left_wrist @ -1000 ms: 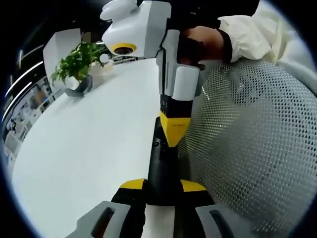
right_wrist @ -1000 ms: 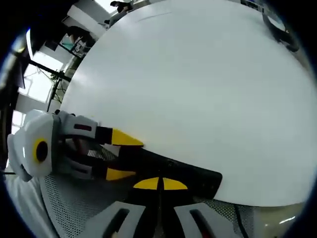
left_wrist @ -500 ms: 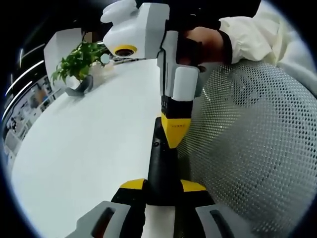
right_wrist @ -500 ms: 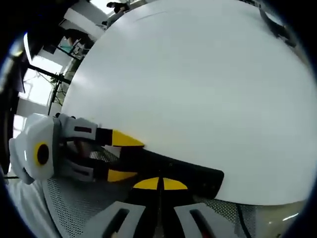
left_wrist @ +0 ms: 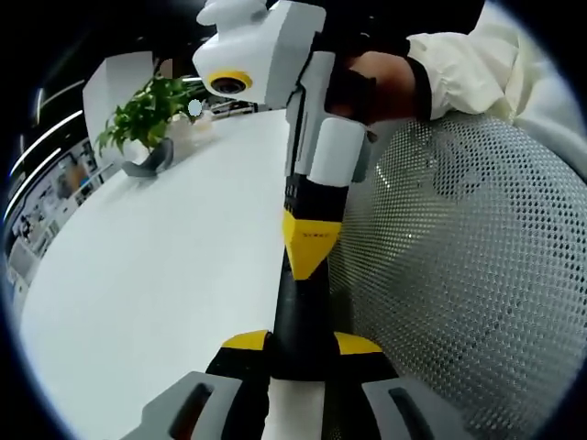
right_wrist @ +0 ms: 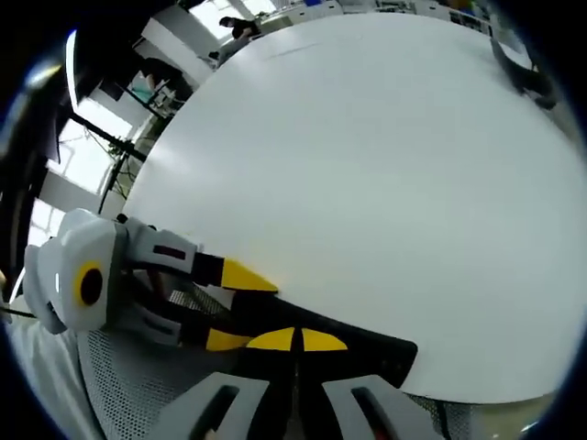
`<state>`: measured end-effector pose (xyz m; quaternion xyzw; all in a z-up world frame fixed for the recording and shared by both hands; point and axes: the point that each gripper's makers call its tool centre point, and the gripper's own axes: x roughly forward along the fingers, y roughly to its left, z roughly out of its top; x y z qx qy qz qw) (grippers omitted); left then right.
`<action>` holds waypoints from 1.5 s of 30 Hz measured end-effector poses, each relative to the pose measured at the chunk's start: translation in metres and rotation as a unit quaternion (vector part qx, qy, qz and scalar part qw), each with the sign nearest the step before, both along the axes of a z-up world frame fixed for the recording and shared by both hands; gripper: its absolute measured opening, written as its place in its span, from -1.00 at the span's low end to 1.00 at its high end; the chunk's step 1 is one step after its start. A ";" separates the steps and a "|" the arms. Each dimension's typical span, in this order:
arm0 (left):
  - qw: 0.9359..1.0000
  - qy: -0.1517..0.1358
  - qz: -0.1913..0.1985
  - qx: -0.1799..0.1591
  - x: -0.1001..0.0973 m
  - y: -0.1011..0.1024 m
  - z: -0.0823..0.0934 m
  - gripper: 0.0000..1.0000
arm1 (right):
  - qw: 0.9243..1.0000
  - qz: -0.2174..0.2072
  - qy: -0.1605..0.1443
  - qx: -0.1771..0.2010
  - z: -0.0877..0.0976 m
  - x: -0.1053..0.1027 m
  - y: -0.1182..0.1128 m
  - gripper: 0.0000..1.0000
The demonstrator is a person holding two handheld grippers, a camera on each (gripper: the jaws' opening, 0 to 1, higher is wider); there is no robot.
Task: Press the specified remote control buttons in sequence, fully releasing each button before pressing the next.
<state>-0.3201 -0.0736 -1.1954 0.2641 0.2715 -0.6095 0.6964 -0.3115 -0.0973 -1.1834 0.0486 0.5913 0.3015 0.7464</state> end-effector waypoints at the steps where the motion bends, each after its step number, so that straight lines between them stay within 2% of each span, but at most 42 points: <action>1: 1.000 0.000 0.000 0.000 0.000 0.000 0.000 -0.51 | 1.000 0.004 0.003 0.002 0.001 -0.001 0.001 -1.00; 4: 1.000 0.000 0.000 0.000 0.000 0.000 0.000 -0.51 | 1.000 0.008 0.003 0.008 0.000 -0.002 0.004 -1.00; 6: 1.000 0.001 0.001 0.000 0.000 0.000 0.000 -0.51 | 1.000 0.016 0.005 -0.022 -0.006 -0.004 -0.002 -1.00; 7: 1.000 0.000 0.000 -0.001 0.000 0.000 0.000 -0.51 | 1.000 0.016 0.002 -0.009 -0.002 -0.003 0.002 -1.00; 21: 1.000 0.001 0.001 -0.001 0.000 0.000 0.000 -0.51 | 1.000 0.013 -0.003 -0.007 -0.003 -0.002 0.002 -1.00; 25: 1.000 0.001 0.000 -0.001 0.000 0.000 0.000 -0.51 | 1.000 0.005 0.006 0.000 -0.003 -0.002 0.001 -1.00; 36: 1.000 0.001 0.001 -0.001 0.000 0.000 0.000 -0.51 | 1.000 0.021 -0.003 -0.007 -0.002 -0.003 0.003 -1.00; 45: 1.000 0.002 0.001 -0.001 0.000 0.000 0.000 -0.51 | 0.999 0.039 -0.022 0.005 0.001 -0.001 0.010 -1.00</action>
